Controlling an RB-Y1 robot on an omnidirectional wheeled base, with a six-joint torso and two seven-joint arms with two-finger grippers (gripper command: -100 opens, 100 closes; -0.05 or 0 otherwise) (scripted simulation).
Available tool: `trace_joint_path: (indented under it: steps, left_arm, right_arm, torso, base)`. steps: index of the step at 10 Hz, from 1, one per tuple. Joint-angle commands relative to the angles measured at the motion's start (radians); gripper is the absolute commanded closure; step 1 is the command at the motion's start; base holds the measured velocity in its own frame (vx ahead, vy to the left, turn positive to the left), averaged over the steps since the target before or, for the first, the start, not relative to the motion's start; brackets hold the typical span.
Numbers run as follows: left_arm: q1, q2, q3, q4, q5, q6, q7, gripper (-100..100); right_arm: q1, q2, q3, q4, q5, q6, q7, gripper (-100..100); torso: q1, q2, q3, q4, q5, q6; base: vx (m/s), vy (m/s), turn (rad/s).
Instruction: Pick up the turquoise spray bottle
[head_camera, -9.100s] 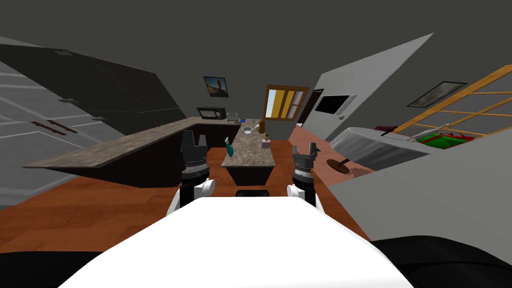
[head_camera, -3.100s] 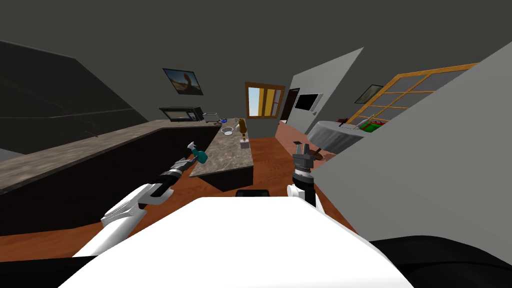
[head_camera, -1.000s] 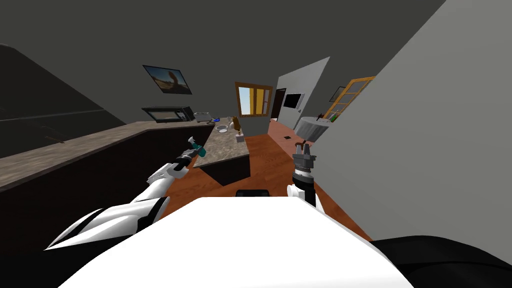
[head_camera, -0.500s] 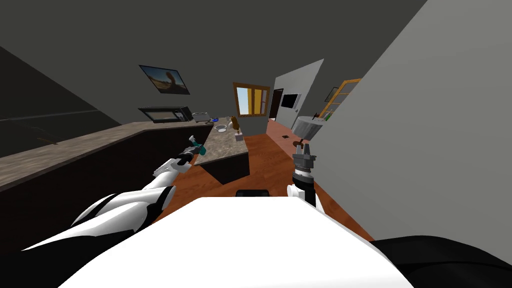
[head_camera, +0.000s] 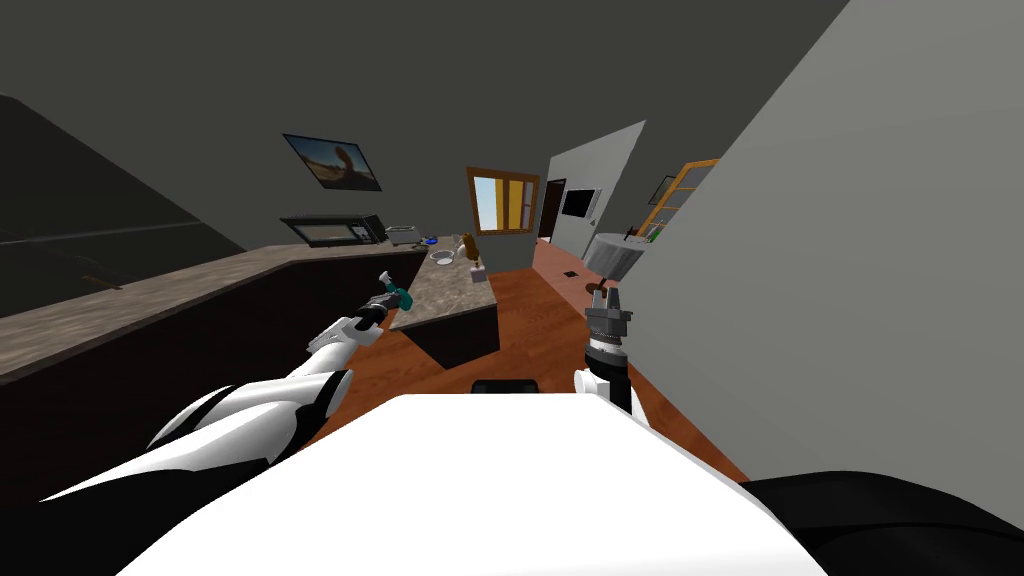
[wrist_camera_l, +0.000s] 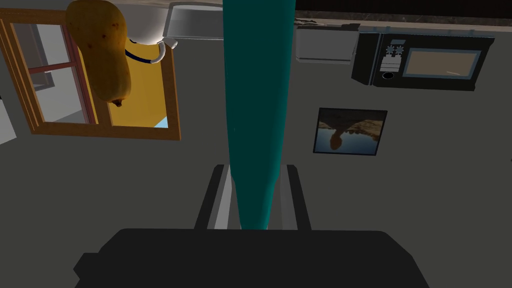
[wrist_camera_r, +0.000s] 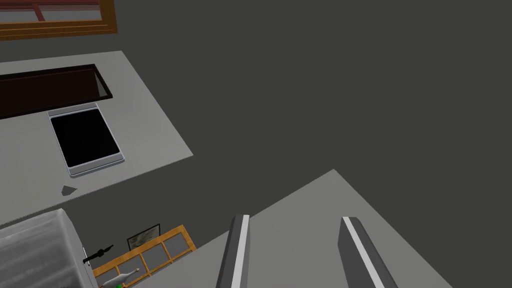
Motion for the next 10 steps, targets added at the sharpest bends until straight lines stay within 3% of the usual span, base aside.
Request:
trace_joint_path:
  steps: [1,2,3,4,6,10]
  left_arm:
    - [0.000,0.000,0.000,0.000,0.000,0.000,0.000,100]
    - [0.000,0.000,0.000,0.000,0.000,0.000,0.000,100]
    - [0.000,0.000,0.000,0.000,0.000,0.000,0.000,0]
    - [0.050,-0.006,0.012,-0.050,-0.005,-0.003,0.022,100]
    - [0.079,-0.006,0.012,-0.080,-0.005,-0.003,0.022,100]
    - [0.205,-0.018,0.035,-0.209,-0.015,-0.001,0.069,100]
  right_arm:
    - [0.000,0.000,0.000,0.000,0.000,0.000,0.000,0]
    - [0.000,0.000,0.000,0.000,0.000,0.000,0.000,0]
    - [0.000,0.000,0.000,0.000,0.000,0.000,0.000,0]
    - [0.000,0.000,0.000,0.000,0.000,0.000,0.000,0]
    - [0.000,0.000,0.000,0.000,0.000,0.000,0.000,0]
    - [0.000,0.000,0.000,0.000,0.000,0.000,0.000,0]
  torso:
    - [0.000,0.000,0.000,0.000,0.000,0.000]
    - [0.000,0.000,0.000,0.000,0.000,0.000]
    - [0.000,0.000,0.000,0.000,0.000,0.000]
    - [0.000,0.000,0.000,0.000,0.000,0.000]
    - [0.001,-0.006,-0.004,-0.002,0.000,-0.001]
    - [0.005,-0.006,-0.005,-0.004,0.003,-0.002]
  base:
    - [0.000,0.000,0.000]
    - [0.000,0.000,0.000]
    - [0.000,0.000,0.000]
    - [0.094,0.001,0.132]
    - [0.100,-0.001,0.047]
    - [0.094,0.002,0.075]
